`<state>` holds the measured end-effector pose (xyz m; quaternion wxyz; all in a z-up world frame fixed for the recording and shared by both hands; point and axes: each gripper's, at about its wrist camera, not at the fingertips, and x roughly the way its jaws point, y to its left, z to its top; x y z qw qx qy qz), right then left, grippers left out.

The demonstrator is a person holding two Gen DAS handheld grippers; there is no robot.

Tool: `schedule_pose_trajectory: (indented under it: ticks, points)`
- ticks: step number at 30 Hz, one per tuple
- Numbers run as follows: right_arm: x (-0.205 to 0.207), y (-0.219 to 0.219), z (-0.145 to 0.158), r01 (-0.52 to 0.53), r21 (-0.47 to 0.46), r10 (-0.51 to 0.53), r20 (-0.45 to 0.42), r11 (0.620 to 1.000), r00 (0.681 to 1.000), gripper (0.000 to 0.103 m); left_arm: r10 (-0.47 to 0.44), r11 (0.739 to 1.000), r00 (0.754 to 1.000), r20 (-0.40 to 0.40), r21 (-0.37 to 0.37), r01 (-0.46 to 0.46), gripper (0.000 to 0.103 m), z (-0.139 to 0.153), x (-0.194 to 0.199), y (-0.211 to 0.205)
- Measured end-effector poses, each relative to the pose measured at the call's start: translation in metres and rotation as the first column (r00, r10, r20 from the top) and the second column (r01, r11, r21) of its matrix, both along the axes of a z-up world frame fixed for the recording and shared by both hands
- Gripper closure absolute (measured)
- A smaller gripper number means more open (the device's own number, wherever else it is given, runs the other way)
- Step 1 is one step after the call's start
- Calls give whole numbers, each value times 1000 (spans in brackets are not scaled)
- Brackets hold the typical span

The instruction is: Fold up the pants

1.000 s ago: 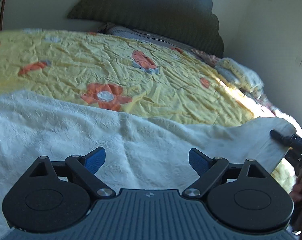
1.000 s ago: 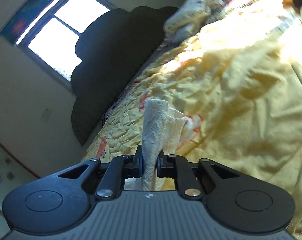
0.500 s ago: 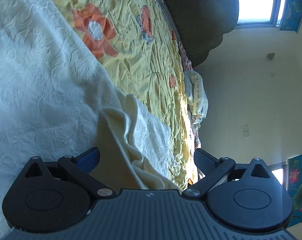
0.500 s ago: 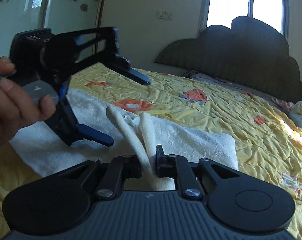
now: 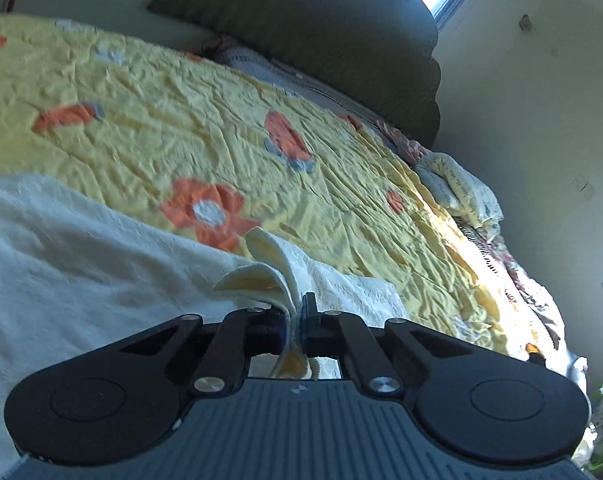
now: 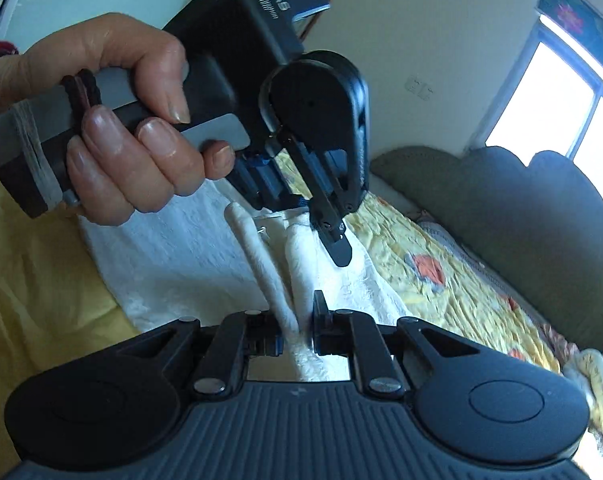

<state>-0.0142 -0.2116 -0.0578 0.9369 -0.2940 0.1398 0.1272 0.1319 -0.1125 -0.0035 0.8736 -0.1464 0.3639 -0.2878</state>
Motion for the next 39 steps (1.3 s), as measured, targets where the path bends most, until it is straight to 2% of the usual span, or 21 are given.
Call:
schedule_pose_trajectory:
  ticks: [3,8,9,10,11,12,14,16,18,19,21,24,28,31,34,37,39]
  points:
    - [6,16,-1,-60,-3,60,3,998,998,91,53,997,998,31,56,-55,99,1,-4,17]
    - [10,38,-8,-121,-4,121,-18,993,992,91,125,984,992,31,120,-128,98,-14,-9,46]
    - [12,42,-11,-123,-16,123,-33,992,992,90,127,983,992,-1,133,-126,94,-20,-5,48]
    - [14,46,-13,-125,-29,123,-60,992,991,90,132,982,991,-30,142,-126,73,-24,-1,49]
    - [13,48,-15,-127,-43,124,-84,991,989,90,146,981,988,-52,136,-138,67,-27,2,55]
    - [10,50,-16,-136,-60,129,-101,989,986,89,149,983,987,-59,115,-142,66,-28,3,61]
    - [-1,47,-10,-167,-70,159,-107,983,981,89,166,980,985,-42,116,-160,60,-25,3,68]
    - [-14,35,4,-223,12,222,-136,975,965,84,220,963,975,21,154,-220,51,-19,0,73]
    - [-21,18,21,-271,144,291,-149,952,945,82,278,929,955,105,225,-295,49,-12,-3,76]
    - [-20,10,28,-273,202,303,-137,940,943,82,291,916,948,127,249,-315,49,-11,-4,78]
    - [-14,2,34,-235,245,271,-124,941,955,82,311,902,940,138,269,-338,49,-6,-5,83]
    - [-2,7,24,-185,167,213,-166,968,963,82,316,918,946,76,226,-325,49,-2,-7,95]
    - [-3,20,8,-198,66,207,-198,978,958,82,291,942,957,-5,178,-285,48,4,-15,106]
    - [-7,32,-2,-181,-19,175,-175,983,969,77,252,963,966,-49,116,-245,47,11,-23,110]
    - [-1,33,-5,-170,-52,160,-157,984,975,74,210,977,973,-92,46,-206,43,18,-30,112]
    - [-5,43,-7,-158,-73,148,-133,985,980,74,135,989,976,-172,-34,-143,40,19,-31,110]
    - [0,43,-9,-150,-67,140,-130,986,982,90,69,990,964,-255,-101,-97,39,14,-30,110]
